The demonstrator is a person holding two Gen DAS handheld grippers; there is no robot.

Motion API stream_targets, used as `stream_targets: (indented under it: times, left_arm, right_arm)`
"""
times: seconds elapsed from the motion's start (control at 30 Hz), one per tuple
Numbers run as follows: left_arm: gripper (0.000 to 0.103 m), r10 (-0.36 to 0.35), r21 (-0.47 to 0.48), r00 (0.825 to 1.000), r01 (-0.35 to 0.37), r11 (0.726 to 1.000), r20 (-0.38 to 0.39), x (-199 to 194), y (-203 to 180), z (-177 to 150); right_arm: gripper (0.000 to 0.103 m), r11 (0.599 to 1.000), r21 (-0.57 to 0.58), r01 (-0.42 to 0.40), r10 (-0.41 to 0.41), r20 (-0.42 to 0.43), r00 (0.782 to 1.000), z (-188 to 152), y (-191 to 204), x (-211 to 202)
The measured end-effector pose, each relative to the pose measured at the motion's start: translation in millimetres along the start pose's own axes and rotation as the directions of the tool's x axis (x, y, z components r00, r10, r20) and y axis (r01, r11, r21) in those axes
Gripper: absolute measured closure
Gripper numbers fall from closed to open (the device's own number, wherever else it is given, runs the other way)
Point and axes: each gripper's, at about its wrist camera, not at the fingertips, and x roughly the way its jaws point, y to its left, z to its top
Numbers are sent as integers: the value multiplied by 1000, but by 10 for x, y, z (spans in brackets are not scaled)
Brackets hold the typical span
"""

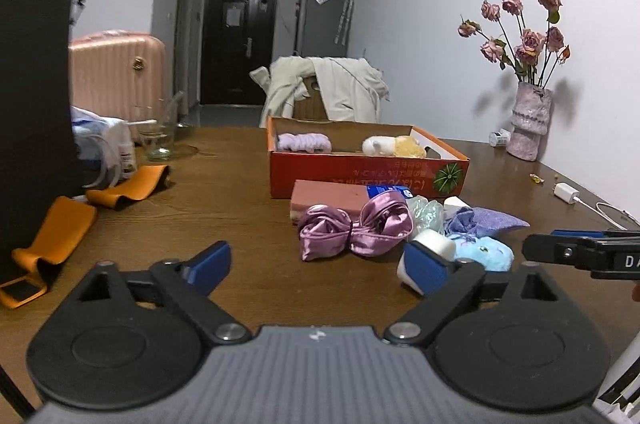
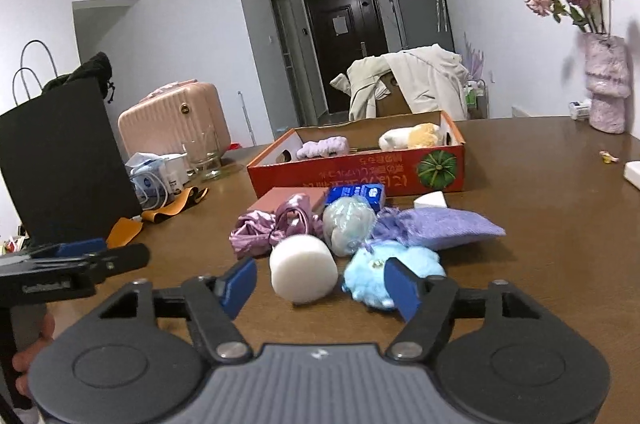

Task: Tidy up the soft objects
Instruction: 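Return both tools to the pile and grasp the pink satin bow scrunchie, then place the pink satin bow in the box next to the hair band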

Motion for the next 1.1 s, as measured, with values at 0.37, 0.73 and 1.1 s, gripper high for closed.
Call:
stream_targets:
  times: [0.37, 0.73, 1.1]
  left_arm:
    - [34, -110, -51, 983, 103, 993, -149, 1329, 240, 215]
    - [82, -235, -157, 950, 206, 966, -203, 1634, 434, 92]
    - [86, -215, -117, 971, 202, 972, -106, 1025, 271, 330]
  right_arm:
    - [63, 997, -32, -70, 68, -79, 995, 367, 39, 1271]
    - [98, 995, -40, -88, 80, -179, 981, 268, 46, 1834]
    - [100, 989, -73, -130, 125, -71, 990, 446, 198, 1350]
